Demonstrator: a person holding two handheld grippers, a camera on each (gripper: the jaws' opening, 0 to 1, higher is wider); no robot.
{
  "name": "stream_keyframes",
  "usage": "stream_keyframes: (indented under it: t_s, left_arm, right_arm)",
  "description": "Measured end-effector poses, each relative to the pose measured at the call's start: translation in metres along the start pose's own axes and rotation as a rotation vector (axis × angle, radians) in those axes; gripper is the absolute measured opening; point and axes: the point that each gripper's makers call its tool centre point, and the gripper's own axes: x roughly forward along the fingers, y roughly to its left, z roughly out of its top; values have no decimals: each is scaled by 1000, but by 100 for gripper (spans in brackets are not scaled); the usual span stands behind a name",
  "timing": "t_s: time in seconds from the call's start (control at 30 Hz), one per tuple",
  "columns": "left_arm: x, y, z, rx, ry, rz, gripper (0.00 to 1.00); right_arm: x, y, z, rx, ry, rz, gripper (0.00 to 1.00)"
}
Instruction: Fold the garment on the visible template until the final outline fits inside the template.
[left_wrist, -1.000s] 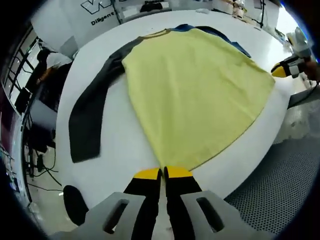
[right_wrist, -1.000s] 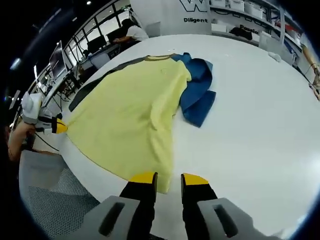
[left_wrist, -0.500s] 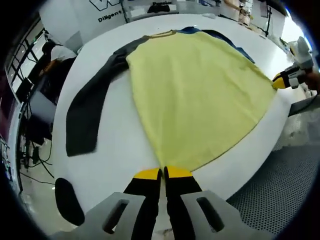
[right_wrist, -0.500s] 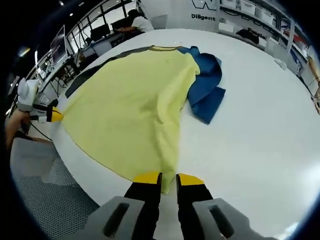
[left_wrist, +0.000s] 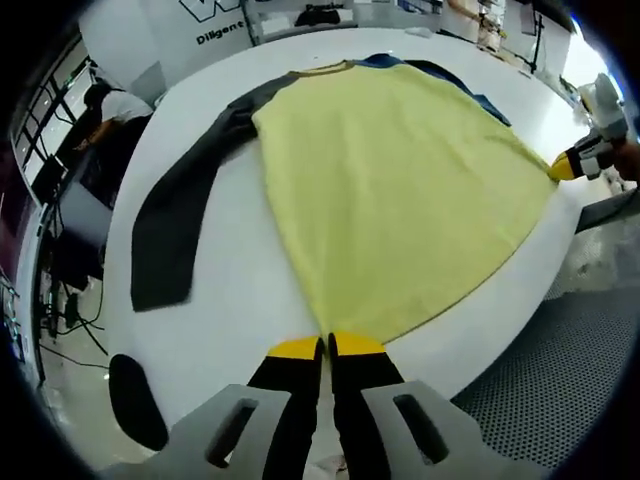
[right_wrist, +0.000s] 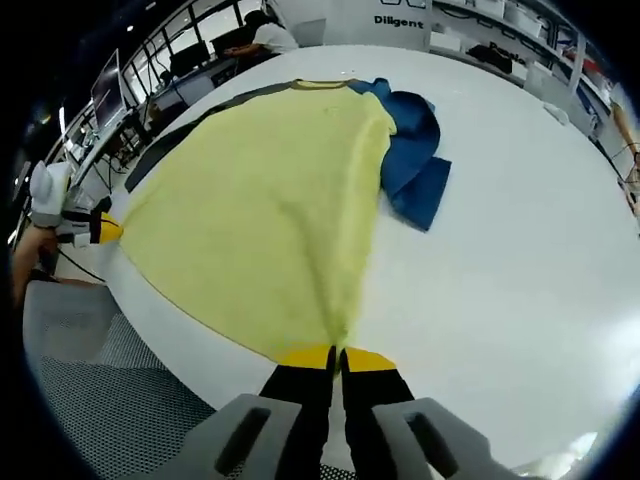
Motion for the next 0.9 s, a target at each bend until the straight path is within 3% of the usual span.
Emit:
stream_keyframes:
  t_s: [0.57,0.67,0.73,0.8,0.83,0.9]
  left_arm:
    - [-2,-3,-2,-12,-8,3,3]
    - [-5,-3,-2,-12,-14,9,11]
    - [-9,-3,1,-21,-37,7,26]
    - [-12,-5,8,-39,-81,-6,35]
    - [-18,-6,15,-79,-127,-19,37]
    - [-23,-7,26,-77,-197,-35,41]
  right_arm:
    - [-1,-1,-1,-28,1,3,0]
    - [-8,-1,4,-37,-28,6,1]
    - [-14,-6,12,-36,-63,-9,10]
    - [-18,-8,18,-46,-91,-10,21]
    - [-23,-9,31,-53,-152,-9,25]
    - [-30,-9,40,-42,-198,0,30]
